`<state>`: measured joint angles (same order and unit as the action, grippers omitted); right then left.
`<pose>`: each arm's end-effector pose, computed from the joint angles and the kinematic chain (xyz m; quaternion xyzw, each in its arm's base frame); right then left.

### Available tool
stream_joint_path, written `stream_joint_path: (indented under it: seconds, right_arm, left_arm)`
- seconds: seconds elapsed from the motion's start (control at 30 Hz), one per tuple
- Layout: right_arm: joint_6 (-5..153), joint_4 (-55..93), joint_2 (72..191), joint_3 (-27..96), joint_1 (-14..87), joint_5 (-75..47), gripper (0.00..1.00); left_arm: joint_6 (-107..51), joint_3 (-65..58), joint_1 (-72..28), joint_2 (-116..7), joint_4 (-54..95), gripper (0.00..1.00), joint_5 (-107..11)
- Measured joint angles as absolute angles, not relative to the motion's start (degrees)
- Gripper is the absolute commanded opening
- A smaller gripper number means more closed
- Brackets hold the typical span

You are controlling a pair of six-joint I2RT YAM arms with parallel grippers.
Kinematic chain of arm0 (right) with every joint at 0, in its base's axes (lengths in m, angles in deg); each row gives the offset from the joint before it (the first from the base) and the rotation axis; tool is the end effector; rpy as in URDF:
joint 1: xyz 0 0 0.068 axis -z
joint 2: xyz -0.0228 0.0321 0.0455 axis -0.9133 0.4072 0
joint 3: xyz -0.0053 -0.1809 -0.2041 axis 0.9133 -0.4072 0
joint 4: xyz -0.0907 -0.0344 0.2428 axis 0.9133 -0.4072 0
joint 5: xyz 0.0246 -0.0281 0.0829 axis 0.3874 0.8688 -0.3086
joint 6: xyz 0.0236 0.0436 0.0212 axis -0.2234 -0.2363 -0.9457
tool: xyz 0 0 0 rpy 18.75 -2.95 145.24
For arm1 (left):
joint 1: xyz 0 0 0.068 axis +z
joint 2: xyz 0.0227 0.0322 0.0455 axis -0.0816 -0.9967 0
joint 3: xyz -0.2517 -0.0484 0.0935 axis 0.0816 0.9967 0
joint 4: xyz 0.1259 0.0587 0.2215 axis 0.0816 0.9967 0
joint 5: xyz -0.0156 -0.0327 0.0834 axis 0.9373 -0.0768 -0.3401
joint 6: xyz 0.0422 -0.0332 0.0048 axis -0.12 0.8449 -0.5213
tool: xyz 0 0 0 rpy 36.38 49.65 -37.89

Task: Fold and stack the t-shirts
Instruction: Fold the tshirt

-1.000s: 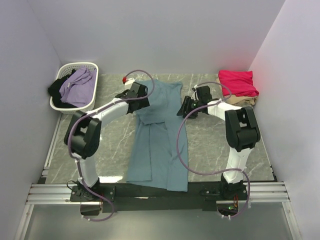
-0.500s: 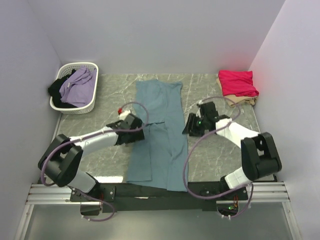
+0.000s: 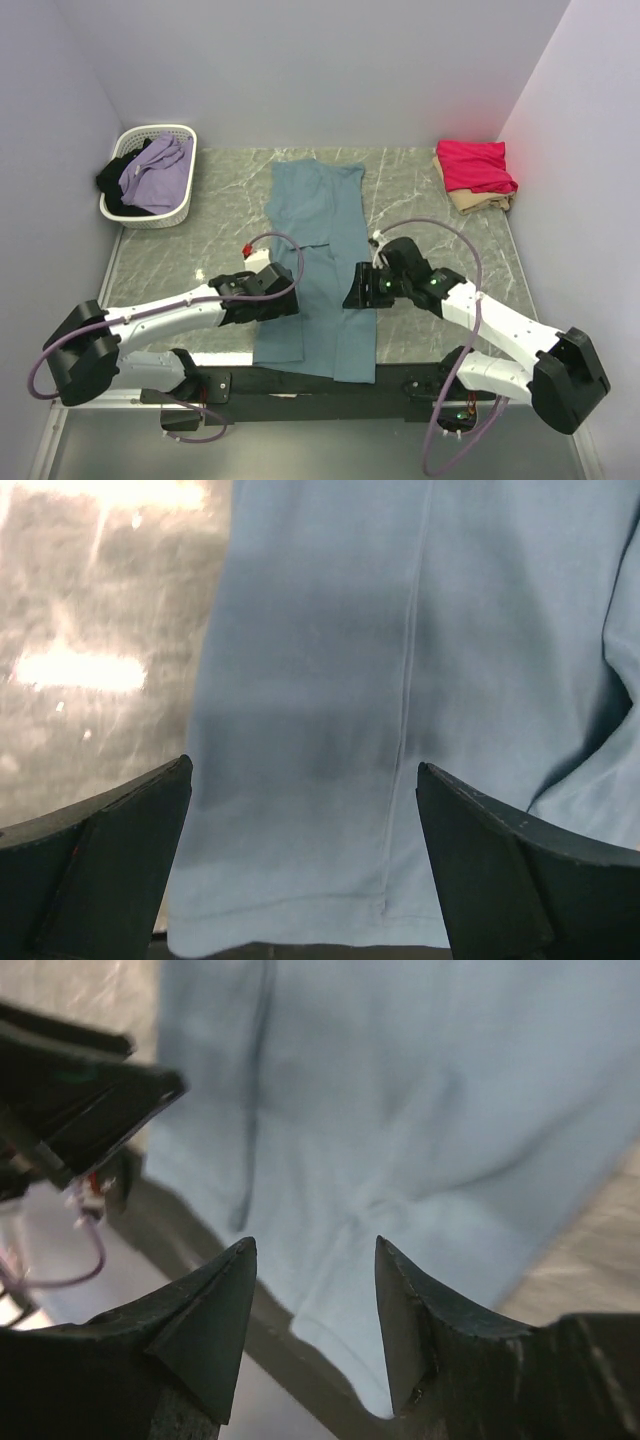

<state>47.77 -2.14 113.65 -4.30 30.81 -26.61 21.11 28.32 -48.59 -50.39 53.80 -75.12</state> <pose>0.1715 0.1360 0.2154 -0.0810 0.9176 0.3344 0.1990 0.1440 -0.1737 0.1928 -0.1025 0.9534 -0.1115 0.2610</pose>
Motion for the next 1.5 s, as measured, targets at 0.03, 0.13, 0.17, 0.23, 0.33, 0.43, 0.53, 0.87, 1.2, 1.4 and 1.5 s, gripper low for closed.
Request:
stream_joint_path:
  seconds: [0.03, 0.13, 0.17, 0.23, 0.33, 0.43, 0.53, 0.87, 1.2, 1.4, 1.5]
  right_arm:
    - [47.0, -1.0, 112.9, -5.3, 29.7, -27.5, 0.58]
    - [44.0, 3.5, 112.7, -8.6, 26.9, -29.9, 0.57]
    - [42.7, 5.8, 113.1, -10.0, 25.6, -30.7, 0.57]
    - [40.7, 8.9, 114.6, -11.9, 23.0, -32.1, 0.57]
    - [38.0, 12.8, 116.9, -12.8, 19.1, -33.2, 0.57]
    - [35.6, 17.2, 119.3, -12.8, 13.9, -34.1, 0.57]
    - [33.7, 20.9, 121.6, -12.8, 11.1, -34.3, 0.57]
    - [27.7, 33.0, 134.1, -12.7, 6.7, -33.9, 0.56]
    - [25.0, 38.6, 141.2, -10.1, 5.1, -32.9, 0.48]
    - [24.2, 40.2, 143.8, -9.3, 4.7, -32.9, 0.43]
    - [24.2, 40.0, 144.0, -8.8, 4.6, -33.0, 0.41]
  left_arm:
    - [22.1, 28.3, -49.5, -49.9, 54.8, 0.99, -75.8]
    - [25.2, 28.3, -50.9, -48.5, 58.2, 0.99, -78.4]
    - [26.2, 28.1, -51.1, -48.0, 59.6, 1.00, -79.4]
    - [27.8, 27.8, -51.2, -46.7, 62.0, 1.00, -81.3]
    - [29.9, 26.2, -51.2, -44.0, 65.3, 0.99, -84.0]
    - [31.1, 24.5, -51.3, -41.0, 67.0, 1.00, -86.1]
    - [32.1, 23.4, -51.3, -38.4, 68.3, 0.99, -87.8]
    - [34.0, 23.1, -51.6, -33.6, 71.5, 1.00, -90.6]
    - [34.4, 23.1, -51.6, -32.8, 72.1, 0.99, -90.8]
    - [34.4, 23.1, -51.6, -33.0, 72.4, 1.00, -90.8]
    - [34.4, 23.1, -51.6, -33.2, 72.5, 0.99, -90.8]
